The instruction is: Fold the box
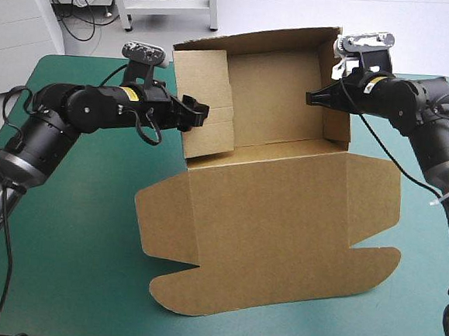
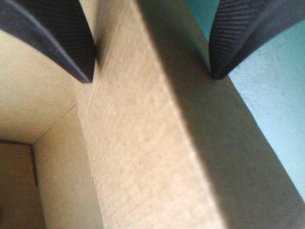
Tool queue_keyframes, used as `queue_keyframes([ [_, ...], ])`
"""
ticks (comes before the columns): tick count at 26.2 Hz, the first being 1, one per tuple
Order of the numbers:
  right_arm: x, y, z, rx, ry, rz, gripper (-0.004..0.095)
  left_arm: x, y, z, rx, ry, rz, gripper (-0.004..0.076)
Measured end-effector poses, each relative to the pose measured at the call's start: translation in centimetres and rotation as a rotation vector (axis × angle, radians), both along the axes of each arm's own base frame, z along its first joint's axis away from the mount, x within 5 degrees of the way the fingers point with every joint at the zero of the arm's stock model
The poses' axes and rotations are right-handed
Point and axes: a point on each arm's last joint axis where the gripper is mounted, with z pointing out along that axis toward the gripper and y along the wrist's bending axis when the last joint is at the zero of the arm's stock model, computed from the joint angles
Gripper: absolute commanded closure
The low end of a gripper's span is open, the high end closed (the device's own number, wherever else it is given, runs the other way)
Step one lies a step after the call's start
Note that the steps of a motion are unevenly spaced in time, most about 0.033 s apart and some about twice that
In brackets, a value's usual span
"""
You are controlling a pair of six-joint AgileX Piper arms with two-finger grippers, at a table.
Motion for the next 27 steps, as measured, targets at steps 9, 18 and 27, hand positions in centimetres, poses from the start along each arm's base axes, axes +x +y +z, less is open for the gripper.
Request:
queue_keyframes([
  [9, -0.1, 0.0, -0.2, 0.034, 0.027, -0.026, 0.0925, 3.3, -2.8, -0.3, 0.136, 0.085, 0.183, 0.0286],
  [18, 0.0, -0.4, -0.5, 0.015, 0.055, -0.072, 0.0925, 3.9, -3.5, -0.6, 0.095, 0.122, 0.247, 0.0573],
  [27, 0.4, -0.3, -1.3, 0.012, 0.094, -0.081, 0.0925, 4.0, -3.4, -0.7, 0.087, 0.137, 0.266, 0.0717],
])
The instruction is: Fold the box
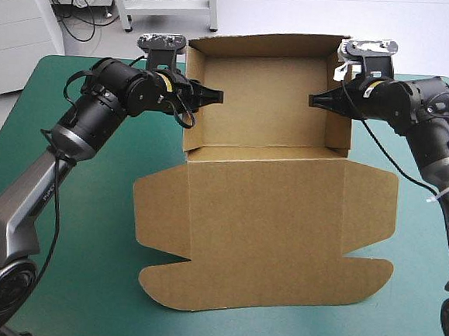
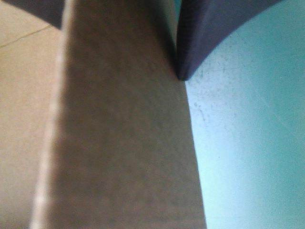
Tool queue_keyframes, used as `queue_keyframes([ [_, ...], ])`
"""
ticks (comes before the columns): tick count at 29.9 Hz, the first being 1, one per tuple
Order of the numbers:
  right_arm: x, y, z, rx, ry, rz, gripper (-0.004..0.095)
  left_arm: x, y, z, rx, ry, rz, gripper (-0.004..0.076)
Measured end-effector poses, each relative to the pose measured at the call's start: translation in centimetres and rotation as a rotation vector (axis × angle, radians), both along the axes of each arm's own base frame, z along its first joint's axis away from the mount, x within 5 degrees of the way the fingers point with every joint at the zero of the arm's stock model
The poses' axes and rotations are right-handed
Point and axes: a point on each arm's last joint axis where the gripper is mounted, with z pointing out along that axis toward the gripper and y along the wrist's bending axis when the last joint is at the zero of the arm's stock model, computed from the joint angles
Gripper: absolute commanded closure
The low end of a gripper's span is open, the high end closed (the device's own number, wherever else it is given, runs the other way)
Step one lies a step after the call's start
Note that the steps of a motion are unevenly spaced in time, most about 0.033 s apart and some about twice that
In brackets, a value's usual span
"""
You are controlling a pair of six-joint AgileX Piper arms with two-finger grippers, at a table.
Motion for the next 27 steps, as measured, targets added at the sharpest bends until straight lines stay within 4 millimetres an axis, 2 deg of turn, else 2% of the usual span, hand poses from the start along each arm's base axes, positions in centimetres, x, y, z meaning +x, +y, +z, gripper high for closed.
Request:
queue_keyframes([
  [2, 0.4, 0.1, -0.7, -0.002, 0.032, 0.001, 0.0926, 0.2, -0.1, -0.4, 0.013, 0.013, 0.001, 0.0744],
  [6, 1.2, 0.4, -2.4, -0.022, 0.114, 0.003, 0.0926, 0.8, -0.4, -1.8, 0.048, 0.062, -0.003, 0.0747],
  [17, 3.2, 1.3, -8.7, -0.093, 0.431, 0.040, 0.0926, 3.1, -1.6, -8.6, 0.229, 0.316, -0.028, 0.0746],
  [21, 4.1, 1.8, -11.1, -0.086, 0.524, 0.050, 0.0926, 3.4, -1.8, -10.0, 0.274, 0.371, -0.045, 0.0746],
  [27, 4.2, 2.1, -11.9, -0.075, 0.569, 0.078, 0.0926, 3.9, -1.5, -10.9, 0.349, 0.365, -0.071, 0.0746],
])
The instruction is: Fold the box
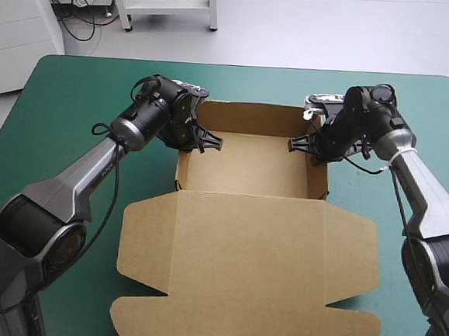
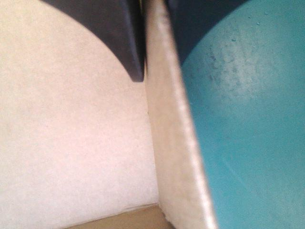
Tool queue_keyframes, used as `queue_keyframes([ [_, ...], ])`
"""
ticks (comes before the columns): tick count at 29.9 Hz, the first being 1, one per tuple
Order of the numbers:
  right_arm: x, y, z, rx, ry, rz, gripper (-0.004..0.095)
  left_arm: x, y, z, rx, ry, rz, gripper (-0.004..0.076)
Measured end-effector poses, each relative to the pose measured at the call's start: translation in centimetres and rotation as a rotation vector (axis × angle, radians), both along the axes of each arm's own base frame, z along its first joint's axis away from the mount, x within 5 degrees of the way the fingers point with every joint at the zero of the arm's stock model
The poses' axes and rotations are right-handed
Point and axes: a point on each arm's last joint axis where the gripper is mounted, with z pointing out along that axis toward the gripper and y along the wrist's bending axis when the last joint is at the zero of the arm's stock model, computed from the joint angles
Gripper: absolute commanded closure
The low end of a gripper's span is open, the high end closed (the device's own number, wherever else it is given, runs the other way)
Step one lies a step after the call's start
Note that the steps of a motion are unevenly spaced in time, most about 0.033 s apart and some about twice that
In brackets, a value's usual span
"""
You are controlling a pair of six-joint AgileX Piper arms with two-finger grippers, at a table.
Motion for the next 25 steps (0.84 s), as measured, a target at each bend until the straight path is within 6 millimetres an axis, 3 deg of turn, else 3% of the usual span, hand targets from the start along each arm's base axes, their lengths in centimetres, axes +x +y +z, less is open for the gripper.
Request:
queue_keyframes([
  [25, -0.34, -0.13, 0.01, -0.015, 0.029, 0.006, 0.0926, -0.12, -0.08, -0.18, -0.003, 0.037, 0.004, 0.0746],
])
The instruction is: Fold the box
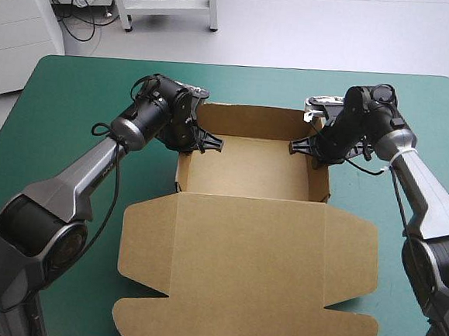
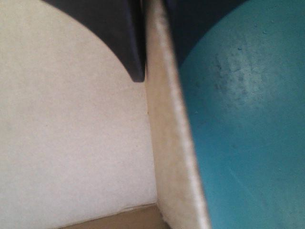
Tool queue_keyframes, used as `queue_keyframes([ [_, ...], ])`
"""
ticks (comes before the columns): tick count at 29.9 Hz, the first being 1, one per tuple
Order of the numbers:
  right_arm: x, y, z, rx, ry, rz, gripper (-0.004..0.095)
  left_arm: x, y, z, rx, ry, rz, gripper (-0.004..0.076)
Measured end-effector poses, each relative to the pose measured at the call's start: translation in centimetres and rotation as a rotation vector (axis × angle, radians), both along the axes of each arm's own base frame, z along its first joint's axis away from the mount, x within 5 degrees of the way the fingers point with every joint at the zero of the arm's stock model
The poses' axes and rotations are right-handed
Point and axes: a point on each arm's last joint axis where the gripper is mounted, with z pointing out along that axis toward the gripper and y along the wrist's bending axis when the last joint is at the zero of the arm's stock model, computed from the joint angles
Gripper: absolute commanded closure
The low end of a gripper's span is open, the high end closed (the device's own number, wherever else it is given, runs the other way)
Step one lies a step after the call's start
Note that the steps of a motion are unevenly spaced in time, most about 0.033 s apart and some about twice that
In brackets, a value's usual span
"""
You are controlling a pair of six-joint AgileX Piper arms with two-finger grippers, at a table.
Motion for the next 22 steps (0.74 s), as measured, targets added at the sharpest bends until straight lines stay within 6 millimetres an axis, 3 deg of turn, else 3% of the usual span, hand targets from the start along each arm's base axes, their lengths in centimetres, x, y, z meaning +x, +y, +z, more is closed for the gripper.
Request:
queue_keyframes([
  [15, 0.1, -0.8, -0.2, -0.091, 0.002, -0.012, 0.0926, 1.0, -1.4, -3.0, -0.051, 0.073, 0.003, 0.0746],
  [22, 0.8, -0.6, -2.3, -0.102, 0.060, -0.011, 0.0926, 1.3, -1.6, -4.1, -0.039, 0.101, -0.008, 0.0746],
])
